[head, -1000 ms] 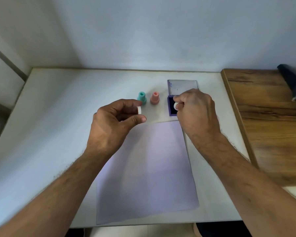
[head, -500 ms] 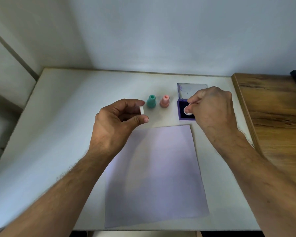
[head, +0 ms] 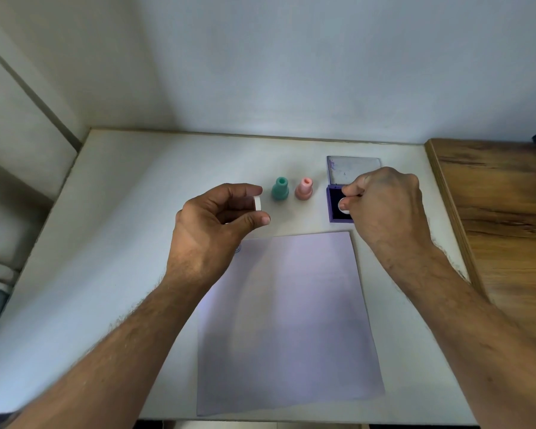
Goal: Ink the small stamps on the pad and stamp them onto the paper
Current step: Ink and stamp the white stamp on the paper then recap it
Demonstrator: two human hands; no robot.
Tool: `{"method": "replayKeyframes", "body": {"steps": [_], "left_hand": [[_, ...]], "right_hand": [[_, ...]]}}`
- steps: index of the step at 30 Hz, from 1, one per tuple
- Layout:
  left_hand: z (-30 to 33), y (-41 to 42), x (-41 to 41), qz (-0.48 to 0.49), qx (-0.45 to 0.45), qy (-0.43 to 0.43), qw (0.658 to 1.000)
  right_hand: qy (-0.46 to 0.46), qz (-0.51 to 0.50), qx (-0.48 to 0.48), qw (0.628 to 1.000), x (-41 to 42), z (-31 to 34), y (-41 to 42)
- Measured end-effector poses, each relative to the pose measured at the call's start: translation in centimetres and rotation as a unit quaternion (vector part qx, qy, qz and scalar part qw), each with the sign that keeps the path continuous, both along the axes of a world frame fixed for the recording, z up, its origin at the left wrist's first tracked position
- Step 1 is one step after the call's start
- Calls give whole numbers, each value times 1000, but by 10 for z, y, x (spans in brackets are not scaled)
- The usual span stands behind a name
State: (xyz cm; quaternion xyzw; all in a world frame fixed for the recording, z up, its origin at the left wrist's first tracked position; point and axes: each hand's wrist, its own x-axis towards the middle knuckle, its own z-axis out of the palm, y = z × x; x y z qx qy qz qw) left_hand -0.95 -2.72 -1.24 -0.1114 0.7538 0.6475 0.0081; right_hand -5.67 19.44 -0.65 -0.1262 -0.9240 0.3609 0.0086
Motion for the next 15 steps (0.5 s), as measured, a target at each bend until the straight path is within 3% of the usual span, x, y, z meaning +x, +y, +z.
{"method": "replayKeyframes", "body": {"steps": [15], "left_hand": [[-4, -3, 1, 9, -6, -3, 1000]], "right_hand": [[-8, -37, -35, 999, 1, 1, 0]]}}
